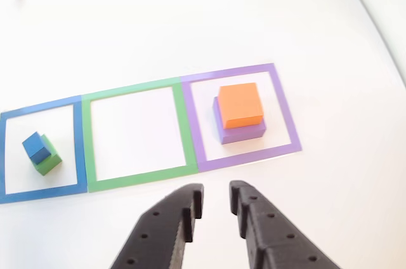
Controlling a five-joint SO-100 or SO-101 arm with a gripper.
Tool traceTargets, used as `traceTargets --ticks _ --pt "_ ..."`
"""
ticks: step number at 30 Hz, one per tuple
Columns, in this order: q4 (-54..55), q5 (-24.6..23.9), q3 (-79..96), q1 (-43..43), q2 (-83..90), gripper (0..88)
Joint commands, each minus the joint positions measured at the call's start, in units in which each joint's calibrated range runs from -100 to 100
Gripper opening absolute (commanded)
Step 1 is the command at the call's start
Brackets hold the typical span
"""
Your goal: Tower of hanoi
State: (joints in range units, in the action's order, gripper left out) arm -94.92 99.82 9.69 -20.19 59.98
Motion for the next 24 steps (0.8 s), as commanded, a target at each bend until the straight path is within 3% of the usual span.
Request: traceTargets --ticks 1,17,19,24 --pt "-1.6 0.2 -3.5 -9.5 -0.6 0.0" --pt "-0.7 0.2 -0.7 -24.0 0.1 0.4" --pt "1.7 0.2 2.9 -24.5 0.6 3.7" --pt "13.9 0.2 17.0 -24.5 1.7 26.5"
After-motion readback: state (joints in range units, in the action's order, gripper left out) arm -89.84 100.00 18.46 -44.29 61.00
